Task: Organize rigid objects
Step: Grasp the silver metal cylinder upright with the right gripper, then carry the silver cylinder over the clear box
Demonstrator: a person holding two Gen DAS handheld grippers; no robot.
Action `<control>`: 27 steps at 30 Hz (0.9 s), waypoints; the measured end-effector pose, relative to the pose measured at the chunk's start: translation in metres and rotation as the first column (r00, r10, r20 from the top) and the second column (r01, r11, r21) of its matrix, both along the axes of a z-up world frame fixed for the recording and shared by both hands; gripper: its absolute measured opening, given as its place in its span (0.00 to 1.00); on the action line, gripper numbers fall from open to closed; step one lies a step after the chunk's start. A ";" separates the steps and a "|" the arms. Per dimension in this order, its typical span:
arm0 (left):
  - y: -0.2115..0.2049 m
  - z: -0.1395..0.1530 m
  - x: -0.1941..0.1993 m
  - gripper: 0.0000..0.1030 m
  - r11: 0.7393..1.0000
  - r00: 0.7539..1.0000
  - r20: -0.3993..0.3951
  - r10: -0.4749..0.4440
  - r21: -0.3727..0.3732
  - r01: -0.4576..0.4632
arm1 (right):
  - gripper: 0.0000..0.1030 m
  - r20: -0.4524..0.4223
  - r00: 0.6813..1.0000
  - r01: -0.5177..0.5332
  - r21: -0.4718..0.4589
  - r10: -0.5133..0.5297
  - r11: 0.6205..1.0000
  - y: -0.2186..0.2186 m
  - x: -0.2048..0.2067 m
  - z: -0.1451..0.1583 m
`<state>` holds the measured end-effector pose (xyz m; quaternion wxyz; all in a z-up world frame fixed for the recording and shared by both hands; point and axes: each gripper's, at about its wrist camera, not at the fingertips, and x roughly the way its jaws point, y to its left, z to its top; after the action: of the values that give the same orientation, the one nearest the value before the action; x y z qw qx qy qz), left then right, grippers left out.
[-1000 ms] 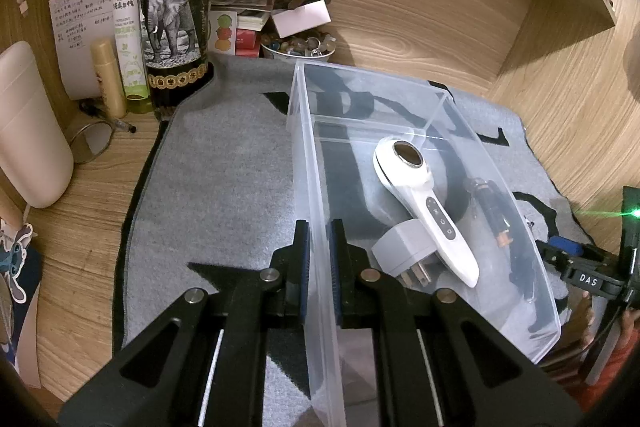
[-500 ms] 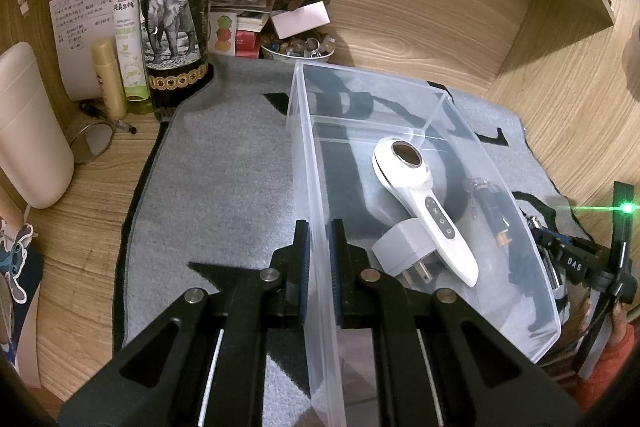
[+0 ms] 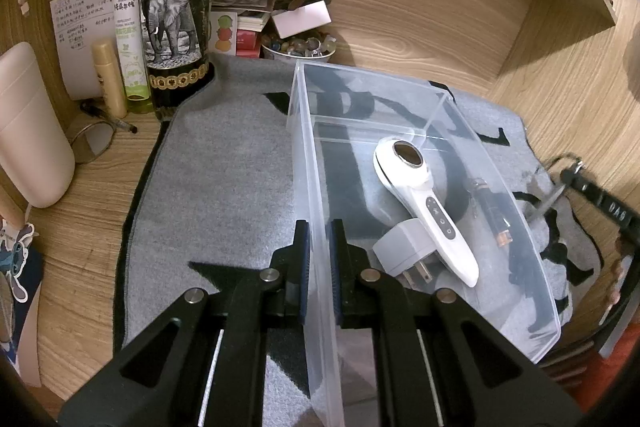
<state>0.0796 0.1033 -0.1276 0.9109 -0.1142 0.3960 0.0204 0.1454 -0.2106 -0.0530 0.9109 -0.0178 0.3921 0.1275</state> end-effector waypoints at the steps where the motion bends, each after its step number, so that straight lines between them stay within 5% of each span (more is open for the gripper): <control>1: 0.000 0.000 0.000 0.09 1.000 1.000 0.000 0.001 0.000 -0.001 | 0.14 0.015 1.000 -0.007 0.003 0.007 1.000 0.004 0.001 0.004; 15: -0.001 0.001 -0.001 0.09 1.000 1.000 -0.001 0.003 0.000 -0.003 | 0.14 0.181 0.961 -0.220 0.034 0.211 0.975 0.066 -0.012 0.057; 27: -0.001 0.001 -0.002 0.09 1.000 1.000 -0.001 0.002 -0.001 -0.002 | 0.14 0.108 0.909 -0.404 -0.005 0.402 0.915 0.122 -0.025 0.039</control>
<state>0.0778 0.1026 -0.1267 0.9106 -0.1152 0.3962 0.0213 0.1206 -0.0885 -0.0140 0.8849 -0.0972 0.3294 0.3146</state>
